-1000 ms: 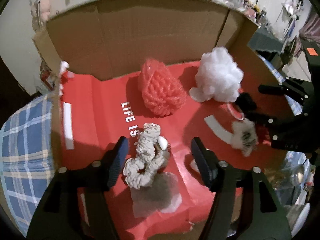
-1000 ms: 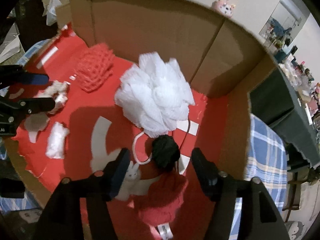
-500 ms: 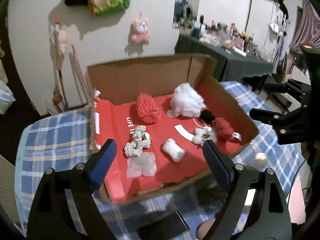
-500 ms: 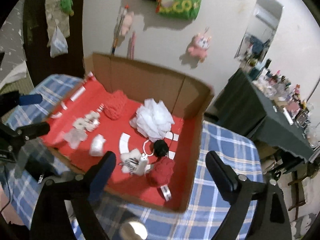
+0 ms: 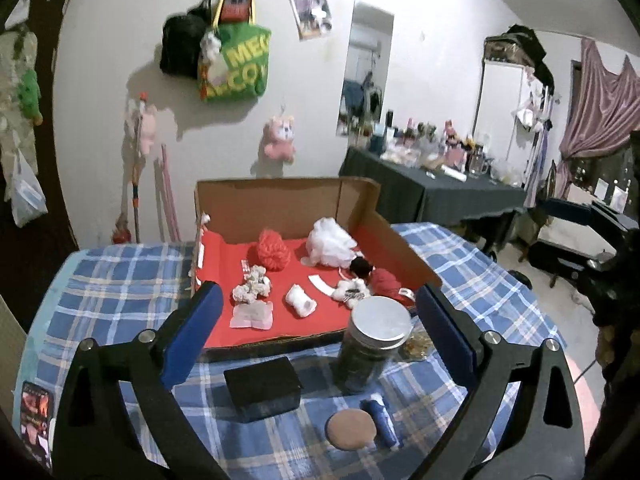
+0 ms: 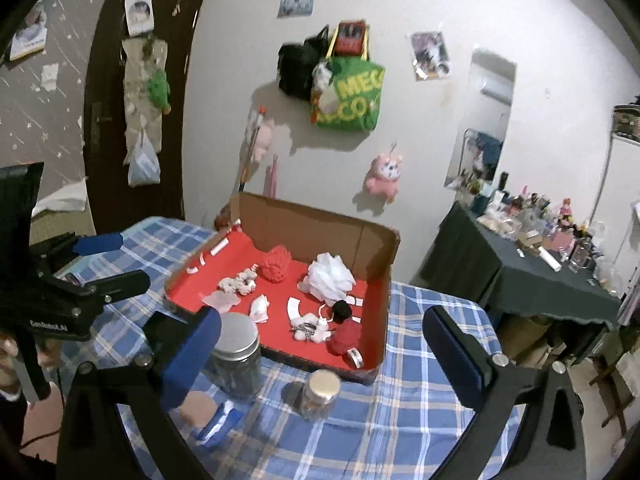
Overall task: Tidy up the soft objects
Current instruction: 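Withdraw both tools from the box back toward the table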
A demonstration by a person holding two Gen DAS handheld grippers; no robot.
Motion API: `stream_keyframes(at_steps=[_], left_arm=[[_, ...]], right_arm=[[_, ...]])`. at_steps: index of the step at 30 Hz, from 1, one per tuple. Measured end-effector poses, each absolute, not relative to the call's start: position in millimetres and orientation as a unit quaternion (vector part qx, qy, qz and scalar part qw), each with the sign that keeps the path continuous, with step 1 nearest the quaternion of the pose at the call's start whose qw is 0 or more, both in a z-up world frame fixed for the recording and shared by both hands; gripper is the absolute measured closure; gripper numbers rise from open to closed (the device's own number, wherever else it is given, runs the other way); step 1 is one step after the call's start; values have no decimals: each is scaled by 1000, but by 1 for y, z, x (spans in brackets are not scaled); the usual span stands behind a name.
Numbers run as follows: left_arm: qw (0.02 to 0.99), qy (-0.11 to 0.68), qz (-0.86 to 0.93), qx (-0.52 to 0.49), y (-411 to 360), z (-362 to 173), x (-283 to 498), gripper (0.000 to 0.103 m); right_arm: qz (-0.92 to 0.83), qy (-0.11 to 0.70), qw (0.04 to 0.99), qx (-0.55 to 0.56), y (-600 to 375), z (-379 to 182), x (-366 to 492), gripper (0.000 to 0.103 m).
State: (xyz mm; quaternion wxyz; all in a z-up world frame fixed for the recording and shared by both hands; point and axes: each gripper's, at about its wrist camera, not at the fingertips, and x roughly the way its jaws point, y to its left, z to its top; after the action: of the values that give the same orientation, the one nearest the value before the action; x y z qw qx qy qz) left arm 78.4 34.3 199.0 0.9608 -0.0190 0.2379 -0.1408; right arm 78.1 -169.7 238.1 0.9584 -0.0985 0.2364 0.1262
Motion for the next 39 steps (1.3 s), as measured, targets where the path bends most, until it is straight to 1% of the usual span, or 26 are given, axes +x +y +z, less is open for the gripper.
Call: stream_keyframes(at_steps=[2,5,8,12,18,28,35,39], left_arm=[[967,218,-133,-18,30,201,60,4],[973,193,-128,-21,27,202,38,0],[979,168,-116,-15,21,198,13,0],[980,164,-111,-2,12,187,-6,0],[982,158,-105,10,0,164,-29,0],[977,193,-93,14,-12,122,-31,0],[967,243,-84,-4,-9,84,-17,0],[958,274,-79,-10,-7,64,-5,0]], right_arm=[[116,216,965,-98,-170,236,57,0],[103,194,971,-95,-169,228,32,0],[92,182,974,-97,-168,216,13,0],[79,175,979,-72,-171,199,-3,0],[75,189,979,-29,-179,168,-18,0],[42,212,976,-30,-180,111,-22,0],[36,256,966,-12,-186,74,-9,0],[28,273,961,-21,-184,56,-3,0]])
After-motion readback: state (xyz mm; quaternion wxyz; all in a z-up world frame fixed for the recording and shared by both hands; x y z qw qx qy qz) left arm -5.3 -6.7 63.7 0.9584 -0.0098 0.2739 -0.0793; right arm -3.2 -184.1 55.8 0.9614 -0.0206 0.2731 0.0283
